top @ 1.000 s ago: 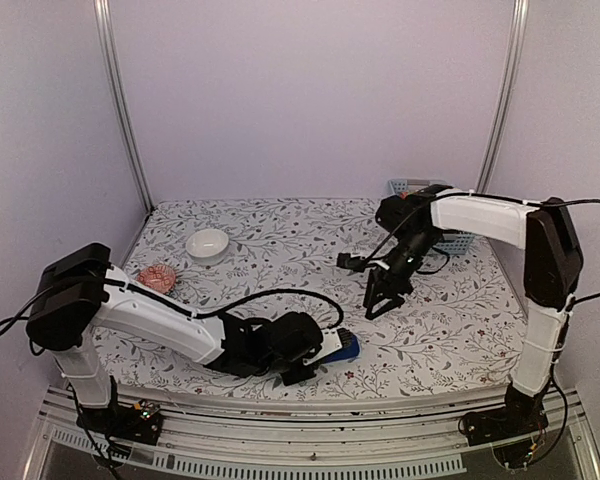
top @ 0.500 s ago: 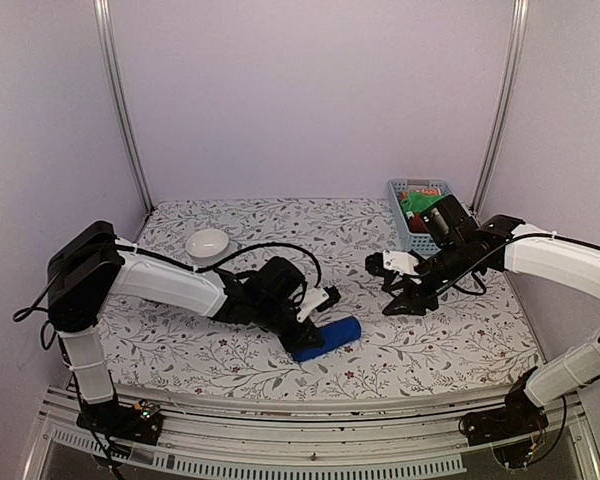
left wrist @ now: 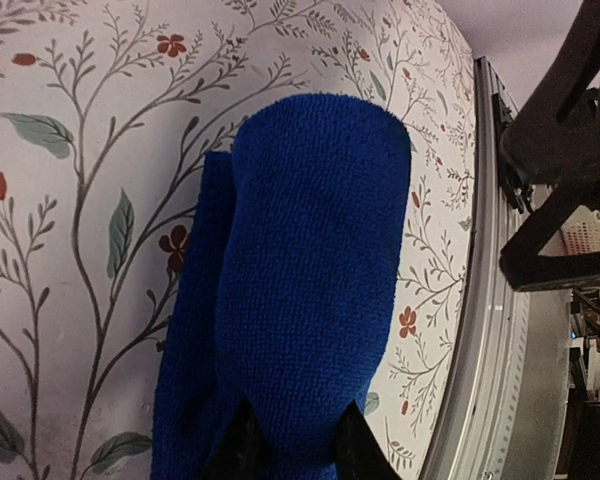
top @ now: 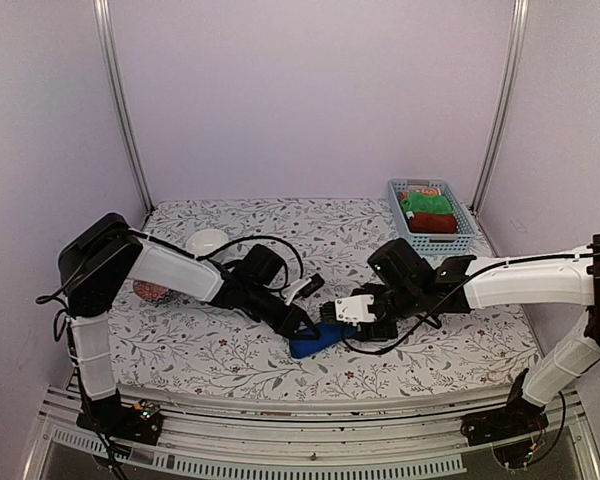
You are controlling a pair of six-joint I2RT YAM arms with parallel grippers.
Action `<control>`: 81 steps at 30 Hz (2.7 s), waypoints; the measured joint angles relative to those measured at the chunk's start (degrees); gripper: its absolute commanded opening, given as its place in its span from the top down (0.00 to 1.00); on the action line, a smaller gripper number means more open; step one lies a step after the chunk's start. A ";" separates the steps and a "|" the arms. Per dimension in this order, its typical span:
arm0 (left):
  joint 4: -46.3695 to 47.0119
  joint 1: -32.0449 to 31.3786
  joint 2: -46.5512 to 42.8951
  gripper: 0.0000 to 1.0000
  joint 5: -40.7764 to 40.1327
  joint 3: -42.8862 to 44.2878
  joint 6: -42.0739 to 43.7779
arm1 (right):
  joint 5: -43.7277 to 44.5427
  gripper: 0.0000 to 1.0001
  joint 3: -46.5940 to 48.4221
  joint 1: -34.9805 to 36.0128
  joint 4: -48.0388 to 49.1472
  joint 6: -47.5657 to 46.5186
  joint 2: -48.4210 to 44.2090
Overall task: Roll the towels
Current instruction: Pick up the towel from the center of the board, then move the bin to the center of the board.
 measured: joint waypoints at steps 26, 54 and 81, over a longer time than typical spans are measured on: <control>0.35 7.50 9.62 0.99 18.18 5.01 -6.38 | 8.15 0.43 2.47 4.02 17.81 -11.02 19.12; -7.96 7.89 -11.21 0.43 -11.54 -5.92 -2.14 | -7.19 0.96 16.22 3.74 -11.52 -4.26 21.42; 27.39 -3.56 -9.81 0.02 -9.20 -17.14 -14.58 | -29.20 0.96 30.25 -14.21 -37.24 9.09 30.82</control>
